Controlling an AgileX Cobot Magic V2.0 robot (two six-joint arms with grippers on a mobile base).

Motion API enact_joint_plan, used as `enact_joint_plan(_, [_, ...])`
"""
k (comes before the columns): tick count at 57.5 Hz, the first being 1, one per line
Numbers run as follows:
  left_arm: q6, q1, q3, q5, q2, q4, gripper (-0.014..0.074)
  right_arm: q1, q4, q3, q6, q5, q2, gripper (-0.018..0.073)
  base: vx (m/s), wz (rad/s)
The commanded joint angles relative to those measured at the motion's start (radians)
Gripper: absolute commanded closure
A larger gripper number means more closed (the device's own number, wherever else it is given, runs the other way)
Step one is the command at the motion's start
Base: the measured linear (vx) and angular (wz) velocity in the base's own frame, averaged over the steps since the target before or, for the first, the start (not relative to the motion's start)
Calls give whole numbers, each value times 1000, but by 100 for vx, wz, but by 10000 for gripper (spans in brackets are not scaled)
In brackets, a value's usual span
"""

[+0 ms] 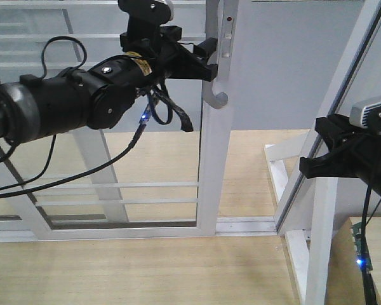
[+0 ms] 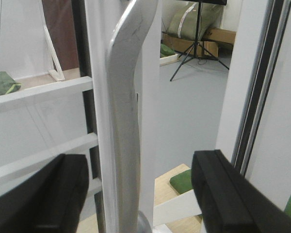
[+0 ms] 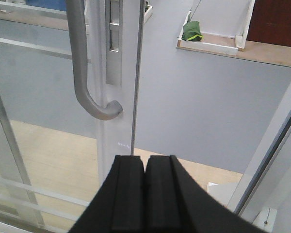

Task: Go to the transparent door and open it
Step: 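Slide the gripped door panel sideways away from the right gripper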

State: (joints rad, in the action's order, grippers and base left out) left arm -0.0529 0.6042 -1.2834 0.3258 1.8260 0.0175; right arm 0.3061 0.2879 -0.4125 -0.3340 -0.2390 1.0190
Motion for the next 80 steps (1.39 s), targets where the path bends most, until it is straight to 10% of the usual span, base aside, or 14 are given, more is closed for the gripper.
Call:
enact_joint_plan(1, [-10,5,-107,28,-7,-11,27,-5,-5,-28,-11,-89,-16,563,0,0])
enact_joint_plan(44, [-8,-8,-450,-112,231,-73,62,-5,-5,-28,-14,-59,-16,559,0,0])
enact_joint_plan(80, [-4,-39,-472,-158,233,-141,605,-5,-6,-28,-14,-18,-16,559,0,0])
